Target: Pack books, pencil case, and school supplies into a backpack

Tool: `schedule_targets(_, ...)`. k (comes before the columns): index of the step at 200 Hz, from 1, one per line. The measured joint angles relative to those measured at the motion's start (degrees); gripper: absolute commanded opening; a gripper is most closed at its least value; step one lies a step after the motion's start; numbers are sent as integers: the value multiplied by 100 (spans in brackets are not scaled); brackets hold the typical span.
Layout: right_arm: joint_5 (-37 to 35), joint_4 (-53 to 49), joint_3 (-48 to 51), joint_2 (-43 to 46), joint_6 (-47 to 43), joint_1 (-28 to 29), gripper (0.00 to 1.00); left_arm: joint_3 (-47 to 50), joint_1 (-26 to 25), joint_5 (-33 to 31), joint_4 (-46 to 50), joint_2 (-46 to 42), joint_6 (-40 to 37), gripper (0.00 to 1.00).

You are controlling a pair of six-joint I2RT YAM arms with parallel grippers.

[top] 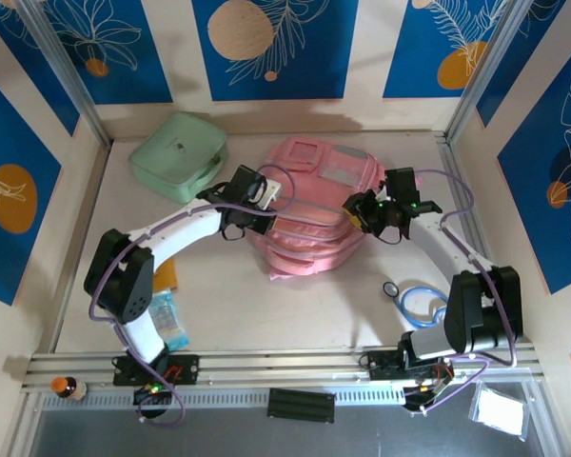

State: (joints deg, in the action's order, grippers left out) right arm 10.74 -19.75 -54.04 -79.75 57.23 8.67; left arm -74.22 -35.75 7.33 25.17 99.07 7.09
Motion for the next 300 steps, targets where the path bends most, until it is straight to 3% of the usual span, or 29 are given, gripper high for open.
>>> schedule_targets(53,-490,-48,450,881,855,407,49,-125,-704,11,26,2,7,0)
schedule_targets(111,-697,9,531,769,1488,789,48,-485,-1054,101,85,203,4,0)
schedule_targets(129,-717,79,529,595,1486,787,45,-494,-1054,120,122,238,2,0)
schedule_targets(156,-713,85,396,319,1394,769,21,-505,-1054,96,190,238,2,0)
schedule_targets(171,-708,28,291,249,1314,739,16,-544,-1051,9,295,243,4,0)
schedule_targets(226,-734,-83,197,280,990,673,9,-619,-828,-164,610,262,-17,0)
schedule_targets(288,-704,-46,197,282,754,627,8,-776,-332,-114,765,354,-120,0)
schedule_targets(300,-706,-39,197,282,723,627,8,-1034,-256,-111,940,520,-98,5)
